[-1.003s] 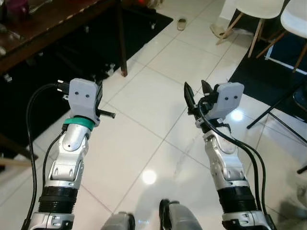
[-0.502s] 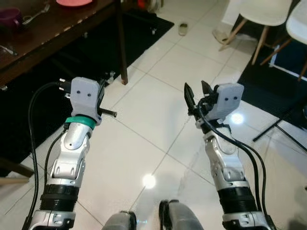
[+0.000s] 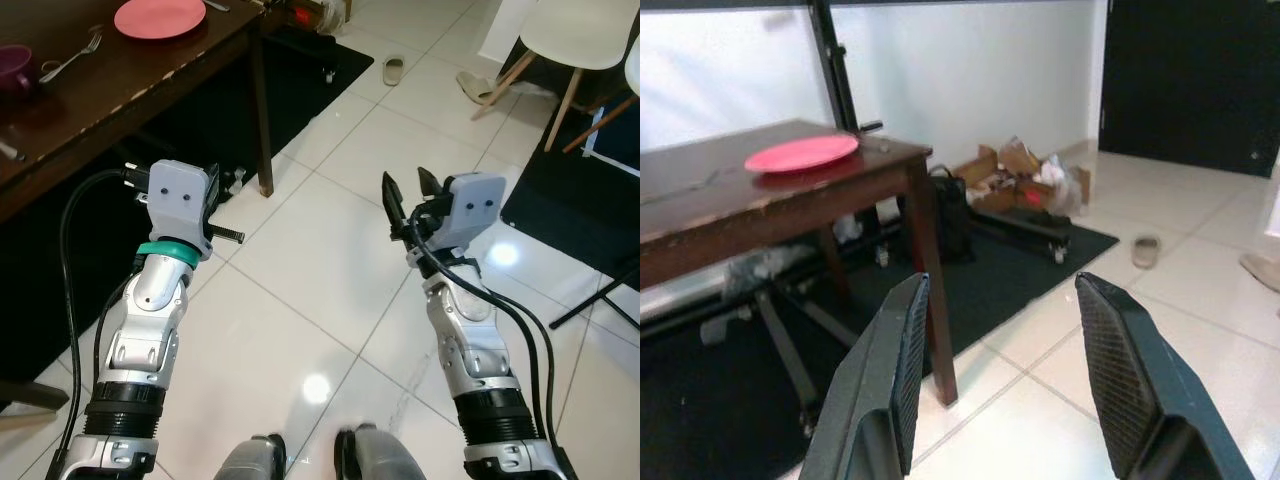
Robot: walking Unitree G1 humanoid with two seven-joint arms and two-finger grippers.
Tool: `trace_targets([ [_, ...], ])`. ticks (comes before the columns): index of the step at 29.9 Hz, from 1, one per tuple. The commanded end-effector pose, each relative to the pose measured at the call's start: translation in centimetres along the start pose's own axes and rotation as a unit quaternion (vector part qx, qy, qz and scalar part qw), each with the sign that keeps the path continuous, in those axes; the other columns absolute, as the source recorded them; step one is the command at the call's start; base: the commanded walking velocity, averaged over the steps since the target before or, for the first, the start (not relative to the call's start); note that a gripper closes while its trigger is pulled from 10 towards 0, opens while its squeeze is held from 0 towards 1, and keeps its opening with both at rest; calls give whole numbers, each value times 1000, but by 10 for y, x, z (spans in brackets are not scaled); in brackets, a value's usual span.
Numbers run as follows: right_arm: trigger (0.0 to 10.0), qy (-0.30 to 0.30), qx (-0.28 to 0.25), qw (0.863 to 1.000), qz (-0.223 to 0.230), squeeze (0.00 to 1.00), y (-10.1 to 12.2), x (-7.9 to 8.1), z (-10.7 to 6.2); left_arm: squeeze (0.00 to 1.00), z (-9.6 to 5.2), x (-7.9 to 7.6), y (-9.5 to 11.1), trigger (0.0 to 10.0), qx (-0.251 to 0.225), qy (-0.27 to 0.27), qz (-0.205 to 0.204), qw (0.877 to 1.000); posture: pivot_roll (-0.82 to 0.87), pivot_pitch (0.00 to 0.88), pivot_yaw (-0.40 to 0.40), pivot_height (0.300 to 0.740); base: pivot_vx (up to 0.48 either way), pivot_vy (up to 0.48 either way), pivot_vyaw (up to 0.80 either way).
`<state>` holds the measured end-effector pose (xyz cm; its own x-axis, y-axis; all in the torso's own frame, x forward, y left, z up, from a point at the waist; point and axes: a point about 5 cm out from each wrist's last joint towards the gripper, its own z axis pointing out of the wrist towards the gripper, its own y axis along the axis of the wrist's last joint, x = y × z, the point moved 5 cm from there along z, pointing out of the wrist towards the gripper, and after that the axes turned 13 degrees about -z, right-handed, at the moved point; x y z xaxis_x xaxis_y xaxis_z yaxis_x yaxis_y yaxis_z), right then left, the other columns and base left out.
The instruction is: Setting the table
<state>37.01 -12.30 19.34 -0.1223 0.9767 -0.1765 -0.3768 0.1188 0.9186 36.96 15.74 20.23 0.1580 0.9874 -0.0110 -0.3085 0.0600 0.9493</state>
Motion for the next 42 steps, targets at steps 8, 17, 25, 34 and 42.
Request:
trace_targets([
  [8,10000,-7,7,1000,-1,0,-5,-4,-3,0,-1,-3,-6,10000,9,-7,0,1000,-30,91,70,740,480,0,0],
  [17,10000,-18,9,1000,7,0,-6,-7,-4,0,0,-4,-6,10000,8,-10,-1,1000,-30,94,72,740,480,0,0],
  [25,10000,-19,8,1000,8,0,-5,-7,-4,0,0,-4,-6,10000,8,-10,-1,1000,-30,99,72,740,480,0,0],
  [34,10000,-17,7,1000,9,0,-5,-6,-4,0,0,-5,-6,10000,7,-10,-3,1000,-30,102,73,740,480,0,0],
  [42,10000,-17,5,1000,10,0,-4,-6,-4,0,0,-6,-5,10000,6,-11,-3,1000,-29,108,71,740,480,0,0],
])
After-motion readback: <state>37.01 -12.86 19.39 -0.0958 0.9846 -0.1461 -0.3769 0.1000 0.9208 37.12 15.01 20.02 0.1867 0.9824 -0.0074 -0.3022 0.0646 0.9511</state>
